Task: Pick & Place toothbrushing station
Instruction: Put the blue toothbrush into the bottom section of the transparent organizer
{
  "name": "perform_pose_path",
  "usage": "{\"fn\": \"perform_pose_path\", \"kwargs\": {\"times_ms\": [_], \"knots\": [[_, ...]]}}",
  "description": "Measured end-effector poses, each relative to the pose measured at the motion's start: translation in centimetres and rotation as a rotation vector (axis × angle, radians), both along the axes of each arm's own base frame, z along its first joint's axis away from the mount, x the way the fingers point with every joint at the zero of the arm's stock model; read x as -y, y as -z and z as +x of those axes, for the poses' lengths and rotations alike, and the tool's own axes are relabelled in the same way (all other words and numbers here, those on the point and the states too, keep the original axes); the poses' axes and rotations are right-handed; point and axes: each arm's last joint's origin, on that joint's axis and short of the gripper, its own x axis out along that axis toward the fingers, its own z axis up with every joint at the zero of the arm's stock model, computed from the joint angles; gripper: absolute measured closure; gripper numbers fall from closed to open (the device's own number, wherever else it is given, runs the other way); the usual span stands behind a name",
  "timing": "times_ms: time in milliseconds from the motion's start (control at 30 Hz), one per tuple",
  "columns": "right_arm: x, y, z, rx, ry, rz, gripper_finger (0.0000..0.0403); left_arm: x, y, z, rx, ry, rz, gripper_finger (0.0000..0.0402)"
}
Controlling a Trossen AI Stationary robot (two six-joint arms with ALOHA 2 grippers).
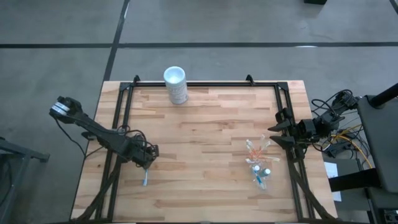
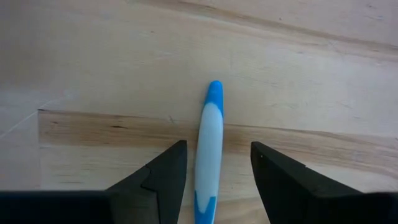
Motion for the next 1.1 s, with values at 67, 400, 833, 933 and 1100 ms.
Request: {"fn": "perform_pose_path", "kwargs": {"times_ms": [67,400,833,933,1100], "knots": [[0.0,0.0,0.0,0.0,0.001,0.0,0.0275,-0.01,-0.01,0.01,0.003,-0.001,0.005,0.0218],[0.0,0.0,0.0,0.0,0.0,0.0,0.0284,-0.04,-0.02,0.0,0.006,-0.011,0.008,0.0218],[0.0,0.0,0.0,0.0,0.0,0.0,0.0271,-0.07,-0.04,0.06,0.021,-0.019,0.023,0.0269],[0.0,0.0,0.0,0.0,0.0,0.0,0.0274,-0.05,-0.05,0.13,0.03,-0.019,0.025,0.0294],[0.0,0.0,0.0,0.0,0.0,0.0,0.0281,-0.07,0.06,0.2,0.047,-0.012,0.034,0.0345]]}}
